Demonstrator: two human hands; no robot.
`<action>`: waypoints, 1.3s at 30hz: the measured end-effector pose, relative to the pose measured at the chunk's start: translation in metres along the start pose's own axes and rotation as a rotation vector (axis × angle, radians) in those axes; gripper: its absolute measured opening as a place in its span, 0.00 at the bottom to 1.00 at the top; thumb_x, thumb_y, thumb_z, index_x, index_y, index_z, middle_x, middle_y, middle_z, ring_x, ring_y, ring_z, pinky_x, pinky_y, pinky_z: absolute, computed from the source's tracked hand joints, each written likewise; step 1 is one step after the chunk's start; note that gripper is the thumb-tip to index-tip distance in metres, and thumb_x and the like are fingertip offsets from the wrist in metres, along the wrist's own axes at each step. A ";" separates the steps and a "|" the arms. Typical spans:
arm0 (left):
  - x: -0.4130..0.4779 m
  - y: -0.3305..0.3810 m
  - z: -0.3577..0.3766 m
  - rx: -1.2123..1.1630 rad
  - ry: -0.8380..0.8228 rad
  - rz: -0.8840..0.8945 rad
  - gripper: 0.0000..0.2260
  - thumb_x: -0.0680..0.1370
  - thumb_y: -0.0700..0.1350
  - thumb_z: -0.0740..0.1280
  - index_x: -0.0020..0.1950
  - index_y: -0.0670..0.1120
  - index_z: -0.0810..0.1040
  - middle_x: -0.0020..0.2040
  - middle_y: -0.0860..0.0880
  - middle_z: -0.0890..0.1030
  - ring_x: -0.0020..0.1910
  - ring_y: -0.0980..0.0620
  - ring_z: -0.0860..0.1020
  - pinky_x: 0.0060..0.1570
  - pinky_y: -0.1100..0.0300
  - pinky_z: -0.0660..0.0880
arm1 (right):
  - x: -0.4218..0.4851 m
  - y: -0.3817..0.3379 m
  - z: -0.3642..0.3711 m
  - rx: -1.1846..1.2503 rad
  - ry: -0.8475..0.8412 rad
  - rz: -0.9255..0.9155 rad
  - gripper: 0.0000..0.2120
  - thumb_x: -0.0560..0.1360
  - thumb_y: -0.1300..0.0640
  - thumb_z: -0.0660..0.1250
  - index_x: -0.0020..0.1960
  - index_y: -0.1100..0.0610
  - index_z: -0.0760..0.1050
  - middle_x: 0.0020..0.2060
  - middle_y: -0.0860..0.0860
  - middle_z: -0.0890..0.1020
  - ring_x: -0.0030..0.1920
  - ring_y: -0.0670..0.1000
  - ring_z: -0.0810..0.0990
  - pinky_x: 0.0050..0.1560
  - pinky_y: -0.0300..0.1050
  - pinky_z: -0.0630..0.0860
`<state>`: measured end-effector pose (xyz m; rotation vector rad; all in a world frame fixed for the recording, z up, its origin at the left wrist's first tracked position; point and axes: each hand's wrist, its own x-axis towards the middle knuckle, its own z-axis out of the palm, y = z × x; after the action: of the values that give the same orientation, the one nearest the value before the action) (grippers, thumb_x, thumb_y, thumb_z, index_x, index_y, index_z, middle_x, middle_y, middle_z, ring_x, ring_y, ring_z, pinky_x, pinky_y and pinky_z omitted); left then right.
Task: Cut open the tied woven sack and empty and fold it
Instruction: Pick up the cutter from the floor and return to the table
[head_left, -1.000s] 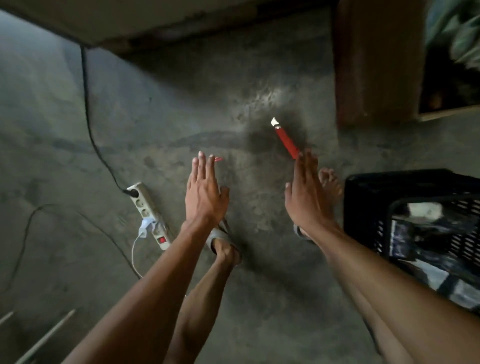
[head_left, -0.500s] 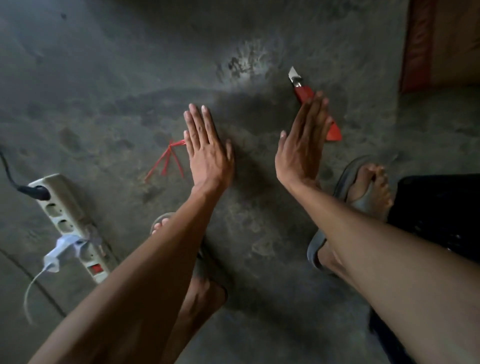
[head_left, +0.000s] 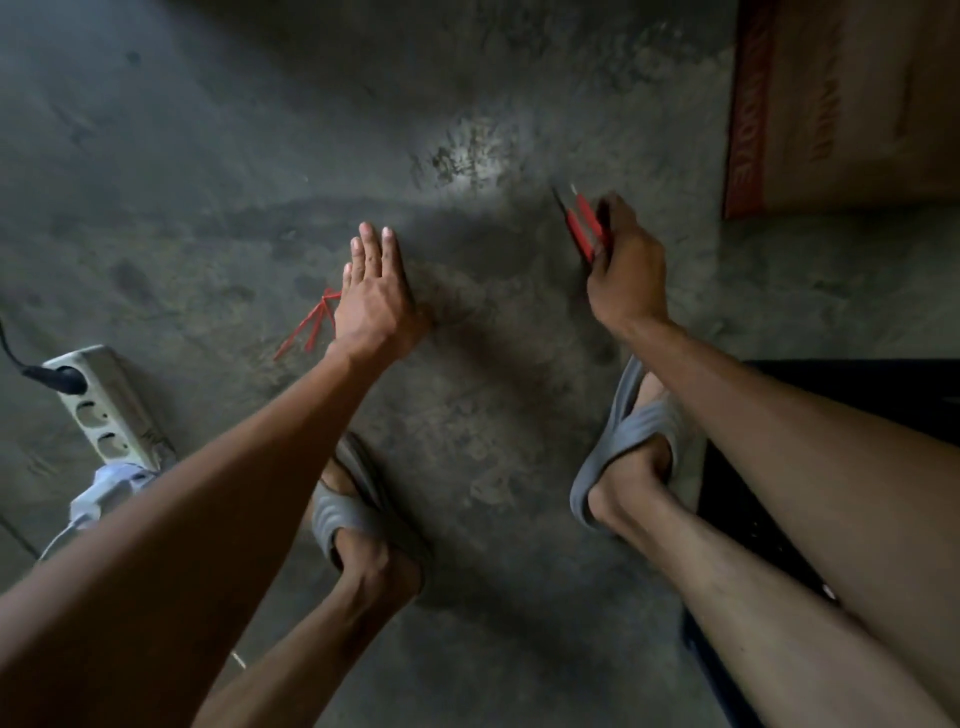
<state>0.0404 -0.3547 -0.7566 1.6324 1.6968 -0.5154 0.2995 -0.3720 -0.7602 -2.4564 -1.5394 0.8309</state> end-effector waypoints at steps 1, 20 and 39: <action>-0.001 0.000 -0.010 -0.002 -0.029 -0.002 0.42 0.79 0.51 0.67 0.83 0.39 0.45 0.84 0.37 0.44 0.83 0.40 0.45 0.82 0.48 0.48 | -0.004 -0.005 -0.008 -0.001 -0.044 0.027 0.21 0.75 0.62 0.58 0.67 0.58 0.74 0.57 0.61 0.82 0.58 0.62 0.80 0.56 0.50 0.76; -0.447 0.056 -0.460 -0.169 0.183 0.134 0.35 0.80 0.50 0.65 0.83 0.41 0.54 0.84 0.40 0.51 0.84 0.43 0.47 0.81 0.52 0.46 | -0.256 -0.387 -0.464 0.058 0.110 -0.015 0.17 0.75 0.55 0.68 0.63 0.54 0.77 0.53 0.55 0.75 0.54 0.58 0.78 0.52 0.52 0.78; -0.399 0.122 -0.749 -0.213 0.728 0.360 0.34 0.81 0.45 0.65 0.83 0.42 0.54 0.84 0.42 0.49 0.84 0.46 0.45 0.81 0.53 0.44 | -0.111 -0.563 -0.681 0.189 0.445 -0.147 0.19 0.75 0.52 0.70 0.63 0.59 0.79 0.49 0.56 0.78 0.53 0.57 0.77 0.53 0.50 0.76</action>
<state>-0.0255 -0.0792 0.0525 2.0356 1.7856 0.4819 0.1644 -0.0803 0.0706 -2.1695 -1.3827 0.3511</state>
